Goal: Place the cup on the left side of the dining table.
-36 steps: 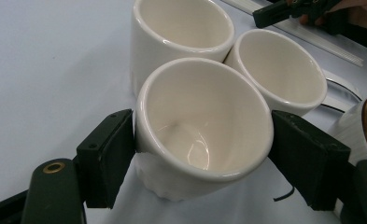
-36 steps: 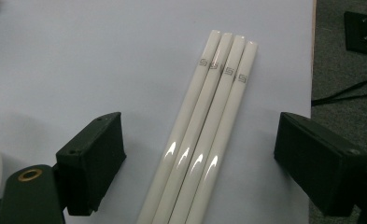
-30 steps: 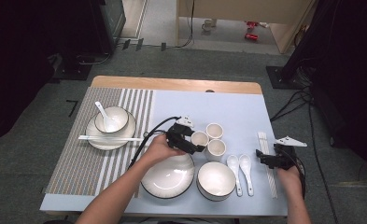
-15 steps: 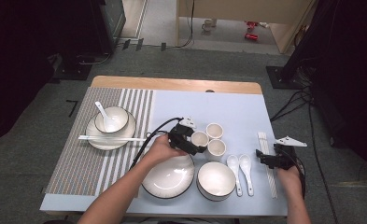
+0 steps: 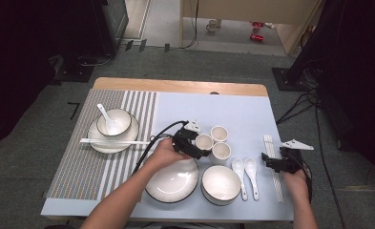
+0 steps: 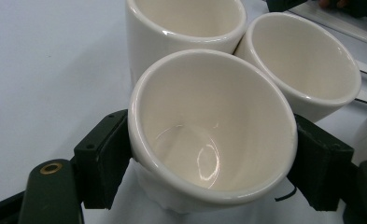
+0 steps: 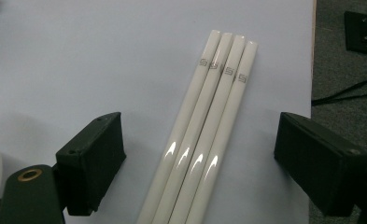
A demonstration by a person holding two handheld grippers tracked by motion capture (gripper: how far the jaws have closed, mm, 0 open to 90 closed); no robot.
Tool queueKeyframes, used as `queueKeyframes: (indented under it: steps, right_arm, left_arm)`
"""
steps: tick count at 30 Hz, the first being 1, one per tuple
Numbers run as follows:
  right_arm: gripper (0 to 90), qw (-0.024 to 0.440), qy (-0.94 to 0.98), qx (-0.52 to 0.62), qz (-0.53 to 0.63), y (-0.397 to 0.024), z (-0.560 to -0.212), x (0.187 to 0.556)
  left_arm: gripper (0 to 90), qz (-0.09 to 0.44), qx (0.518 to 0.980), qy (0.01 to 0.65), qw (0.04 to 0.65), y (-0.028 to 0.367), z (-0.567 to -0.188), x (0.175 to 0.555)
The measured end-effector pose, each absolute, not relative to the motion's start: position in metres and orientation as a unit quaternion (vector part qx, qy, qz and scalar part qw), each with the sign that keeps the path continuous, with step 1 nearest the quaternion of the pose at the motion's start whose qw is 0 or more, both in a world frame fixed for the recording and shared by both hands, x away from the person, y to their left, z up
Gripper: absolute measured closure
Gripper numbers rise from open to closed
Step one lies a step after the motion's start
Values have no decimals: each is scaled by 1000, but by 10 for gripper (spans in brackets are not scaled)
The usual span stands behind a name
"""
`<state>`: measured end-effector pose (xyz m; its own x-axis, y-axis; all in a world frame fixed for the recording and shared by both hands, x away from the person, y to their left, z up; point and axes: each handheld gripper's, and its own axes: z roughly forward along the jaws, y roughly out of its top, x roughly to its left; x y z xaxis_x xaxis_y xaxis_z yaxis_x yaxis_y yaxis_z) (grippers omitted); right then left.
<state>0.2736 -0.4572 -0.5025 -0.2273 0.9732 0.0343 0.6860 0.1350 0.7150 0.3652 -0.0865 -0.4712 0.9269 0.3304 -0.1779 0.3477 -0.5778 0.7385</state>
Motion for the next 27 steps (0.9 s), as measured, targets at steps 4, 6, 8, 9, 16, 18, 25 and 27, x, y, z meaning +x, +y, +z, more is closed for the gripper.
queueKeyframes:
  steps: [4,6,8,9,16,18,25,27]
  right_arm:
    - [156,229,718,578,314,-457,-502,274]
    - [156,229,718,578,314,-457,-502,274]
    - [156,229,718,578,314,-457,-502,274]
    - [156,229,718,578,314,-457,-502,274]
    - [156,229,718,578,314,-457,-502,274]
    - [156,229,718,578,314,-457,-503,274]
    - [156,229,718,578,314,-457,-502,274]
    - [156,229,718,578,314,-457,-502,274]
  left_arm:
    - [241,2,889,186,418,-86,-469,363]
    - [257,11,887,185,423,-84,-467,364]
    - [271,9,886,189,424,-82,-465,365]
    - [271,8,886,188,424,-82,-466,366]
    - [274,23,890,177,421,-84,-465,362]
    - [274,24,890,175,420,-84,-465,362]
    - [276,22,891,174,418,-84,-464,363]
    - [275,19,891,176,417,-83,-464,363]
